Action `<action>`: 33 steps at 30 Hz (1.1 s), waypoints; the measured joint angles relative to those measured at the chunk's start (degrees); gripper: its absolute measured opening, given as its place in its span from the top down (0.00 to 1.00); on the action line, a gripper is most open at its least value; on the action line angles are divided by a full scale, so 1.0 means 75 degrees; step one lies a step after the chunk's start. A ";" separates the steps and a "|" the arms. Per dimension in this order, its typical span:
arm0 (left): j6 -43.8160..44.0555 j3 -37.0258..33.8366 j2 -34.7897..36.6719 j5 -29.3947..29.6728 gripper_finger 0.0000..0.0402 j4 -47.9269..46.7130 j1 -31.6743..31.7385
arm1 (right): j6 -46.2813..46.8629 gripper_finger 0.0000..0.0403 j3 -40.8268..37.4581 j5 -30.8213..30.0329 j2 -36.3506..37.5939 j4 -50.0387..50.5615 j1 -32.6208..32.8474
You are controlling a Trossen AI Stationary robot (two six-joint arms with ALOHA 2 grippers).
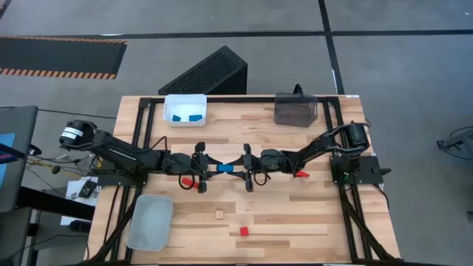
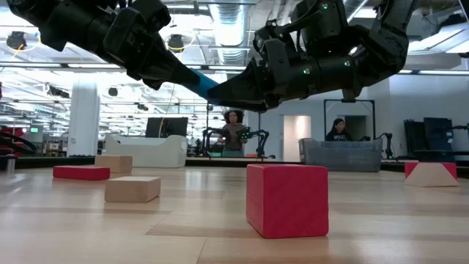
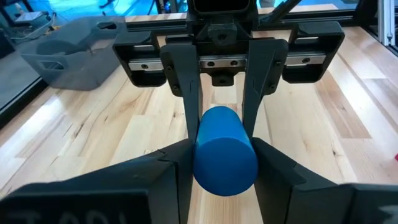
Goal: Sort & place blocks by color
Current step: Put the blue block into the white bin
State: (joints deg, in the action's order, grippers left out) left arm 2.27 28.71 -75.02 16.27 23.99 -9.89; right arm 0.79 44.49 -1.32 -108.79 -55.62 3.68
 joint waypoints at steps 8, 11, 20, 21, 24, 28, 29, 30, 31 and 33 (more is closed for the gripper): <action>-0.0036 0.0000 0.0000 0.1205 0.65 -0.0107 -0.0003 | -0.0260 0.44 0.0023 -0.0868 0.0003 0.0341 0.0000; -0.0016 0.0003 0.0007 0.1891 0.68 -0.0156 0.0017 | 0.0017 0.39 -0.0009 -0.1713 0.0138 0.1095 0.0011; 0.1162 0.0006 0.0695 0.4597 0.71 -0.2206 0.0717 | 0.1298 0.42 -0.0006 -0.2451 0.1396 0.4213 0.0153; 0.1325 0.0006 0.0799 0.4697 0.71 -0.2545 0.1041 | 0.1303 0.43 -0.0002 -0.2442 0.1533 0.4318 0.0253; 0.1618 0.0006 0.1035 0.4374 0.71 -0.2924 0.2247 | 0.1321 0.46 0.0000 -0.2425 0.1894 0.4605 0.0607; 0.1657 0.0006 0.1128 0.3026 0.72 -0.2793 0.3783 | 0.1321 0.50 0.0000 -0.2484 0.2072 0.4584 0.1180; 0.1657 0.0006 0.1128 0.2802 0.72 -0.2782 0.4094 | 0.1318 0.51 0.0000 -0.2542 0.2072 0.4588 0.1318; 0.1657 0.0006 0.1126 0.2607 0.72 -0.2786 0.4404 | 0.1305 0.52 0.0000 -0.2628 0.2072 0.4612 0.1444; 0.1658 0.0006 0.1125 0.2405 0.72 -0.2792 0.4707 | 0.1266 0.53 0.0000 -0.2679 0.2072 0.4632 0.1554; 0.1815 0.0006 0.1125 0.1913 0.71 -0.2943 0.5272 | 0.1146 0.55 0.0000 -0.2837 0.2072 0.4660 0.1724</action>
State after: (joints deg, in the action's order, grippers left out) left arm 15.89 28.75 -66.59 30.62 1.92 29.65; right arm 9.38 44.49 -22.60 -93.25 -20.67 16.62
